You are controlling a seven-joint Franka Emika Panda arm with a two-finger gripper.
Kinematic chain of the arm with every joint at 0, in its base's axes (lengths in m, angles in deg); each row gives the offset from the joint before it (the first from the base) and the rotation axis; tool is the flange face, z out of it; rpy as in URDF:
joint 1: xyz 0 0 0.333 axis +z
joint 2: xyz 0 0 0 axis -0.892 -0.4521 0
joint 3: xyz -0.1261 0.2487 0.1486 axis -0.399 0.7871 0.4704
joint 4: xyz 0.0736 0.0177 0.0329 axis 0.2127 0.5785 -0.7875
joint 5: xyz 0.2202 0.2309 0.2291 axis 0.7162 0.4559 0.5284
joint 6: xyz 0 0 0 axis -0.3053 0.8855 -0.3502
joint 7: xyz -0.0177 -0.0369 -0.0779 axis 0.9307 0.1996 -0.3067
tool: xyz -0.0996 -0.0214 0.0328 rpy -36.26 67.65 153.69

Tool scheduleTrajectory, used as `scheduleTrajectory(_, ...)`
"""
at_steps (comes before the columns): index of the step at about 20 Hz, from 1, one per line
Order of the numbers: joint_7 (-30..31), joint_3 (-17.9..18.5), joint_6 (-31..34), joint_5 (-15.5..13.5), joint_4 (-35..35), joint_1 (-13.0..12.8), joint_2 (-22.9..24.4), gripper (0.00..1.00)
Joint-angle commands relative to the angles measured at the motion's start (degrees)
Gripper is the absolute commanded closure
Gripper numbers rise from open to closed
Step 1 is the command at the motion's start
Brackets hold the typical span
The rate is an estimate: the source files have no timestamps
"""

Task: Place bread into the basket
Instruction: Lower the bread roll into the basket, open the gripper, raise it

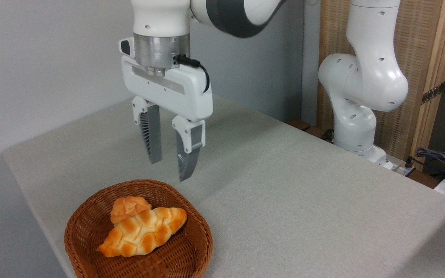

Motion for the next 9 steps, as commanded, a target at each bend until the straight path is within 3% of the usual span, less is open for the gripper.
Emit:
scheduleTrajectory(1,-0.6,0.3,5.0,0.0,-1.2,-0.1,-0.5,0.0)
scheduleTrajectory(9,-3.9,0.4,6.8,-0.4,-1.2,0.0,-0.5,0.0)
